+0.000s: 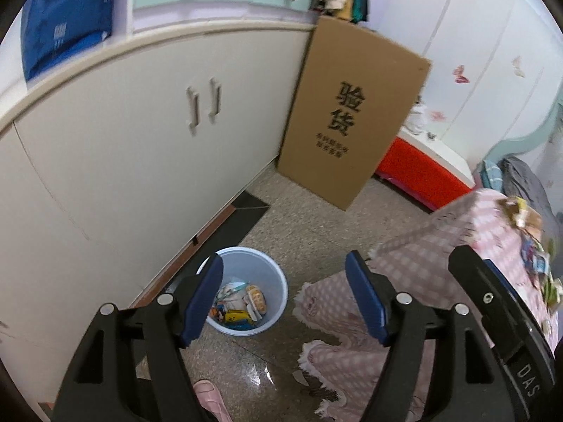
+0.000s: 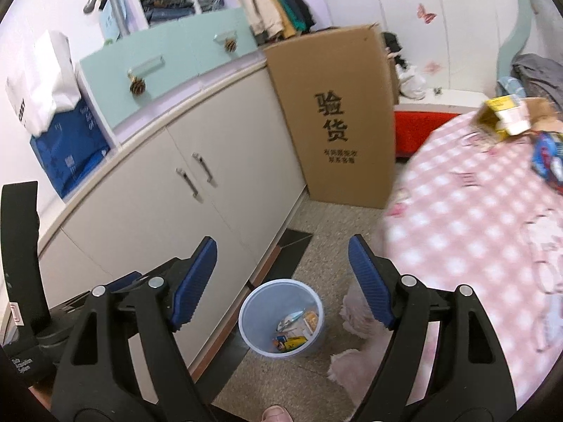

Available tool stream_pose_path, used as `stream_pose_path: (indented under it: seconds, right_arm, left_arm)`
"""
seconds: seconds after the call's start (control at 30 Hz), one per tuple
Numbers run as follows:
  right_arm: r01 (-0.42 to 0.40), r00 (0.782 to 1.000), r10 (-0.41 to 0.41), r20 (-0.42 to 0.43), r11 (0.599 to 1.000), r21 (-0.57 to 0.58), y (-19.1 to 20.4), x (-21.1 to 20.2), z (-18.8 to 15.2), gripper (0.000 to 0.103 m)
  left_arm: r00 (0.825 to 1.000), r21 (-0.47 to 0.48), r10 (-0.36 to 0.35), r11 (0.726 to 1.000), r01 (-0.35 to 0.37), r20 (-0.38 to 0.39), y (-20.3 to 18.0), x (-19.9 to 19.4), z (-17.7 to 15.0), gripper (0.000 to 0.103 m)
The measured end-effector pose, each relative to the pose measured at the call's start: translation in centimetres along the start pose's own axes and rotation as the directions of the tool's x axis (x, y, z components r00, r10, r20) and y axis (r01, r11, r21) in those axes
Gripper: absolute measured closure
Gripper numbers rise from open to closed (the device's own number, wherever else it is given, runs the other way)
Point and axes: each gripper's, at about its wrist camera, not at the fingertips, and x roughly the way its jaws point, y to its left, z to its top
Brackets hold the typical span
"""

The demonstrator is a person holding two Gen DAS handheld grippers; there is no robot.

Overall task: Collect trash
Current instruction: 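Move both tools back over the table, then grasp the silver tube with the right tool while the left tool grasps the blue-and-white box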

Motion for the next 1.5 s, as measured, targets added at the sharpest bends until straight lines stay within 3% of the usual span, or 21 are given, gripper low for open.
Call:
stream_pose_path:
  seconds: [0.33,0.6,0.73,0.87,1.07,1.2,1.3,1.37,1.5]
  right_arm:
    - [0.064,0.992,-0.074,0.098,0.993,0.101,-7.4,-8.7,-0.4,0.025]
    - [0.194,0.966,-0.226,0.128,0.956,0.221,-17.0,-15.2,-1.1,0.025]
    - [0.274,0.949,-0.307,0.070,0.914,0.301,-22.3,-17.1,-1.8,0.025]
    - [0.311,0.949,-0.312,-0.052,0.892,0.328,-26.5,-16.5,-2.3,0.025]
    - [0.379,0.925,-0.358,-0.125,0.882,0.279,-28.3,-14.7,-2.0,0.025]
    - [0.418,0.907,-0.393,-0.153,0.885,0.206,-28.4,-13.4,-1.2,0.026]
    - [0.443,0.893,-0.419,-0.163,0.882,0.159,-28.8,-12.6,-0.5,0.037]
    - [0.461,0.883,-0.439,-0.168,0.878,0.130,-29.1,-12.3,-0.2,0.054]
    - [0.467,0.877,-0.449,-0.171,0.879,0.091,-29.7,-12.4,0.0,0.075]
  left_arm:
    - [0.995,0.142,-0.087,0.987,0.081,0.042,-8.4,-5.1,-2.4,0.029]
    - [0.987,0.274,-0.162,0.949,0.158,-0.007,-17.1,-6.0,-5.0,0.029]
    - [0.981,0.342,-0.192,0.920,0.193,-0.037,-21.5,-5.5,-6.3,0.029]
    - [0.978,0.410,-0.201,0.888,0.207,-0.058,-25.4,-4.8,-7.4,0.029]
    - [0.979,0.486,-0.189,0.850,0.204,-0.080,-29.4,-3.3,-8.1,0.029]
    - [0.979,0.502,-0.187,0.840,0.205,-0.087,-30.6,-2.7,-7.9,0.028]
    - [0.977,0.503,-0.189,0.838,0.212,-0.097,-31.1,-2.0,-7.6,0.028]
    - [0.977,0.501,-0.188,0.838,0.214,-0.103,-31.5,-1.6,-7.4,0.028]
    - [0.975,0.513,-0.189,0.830,0.220,-0.113,-32.3,-0.9,-7.4,0.028]
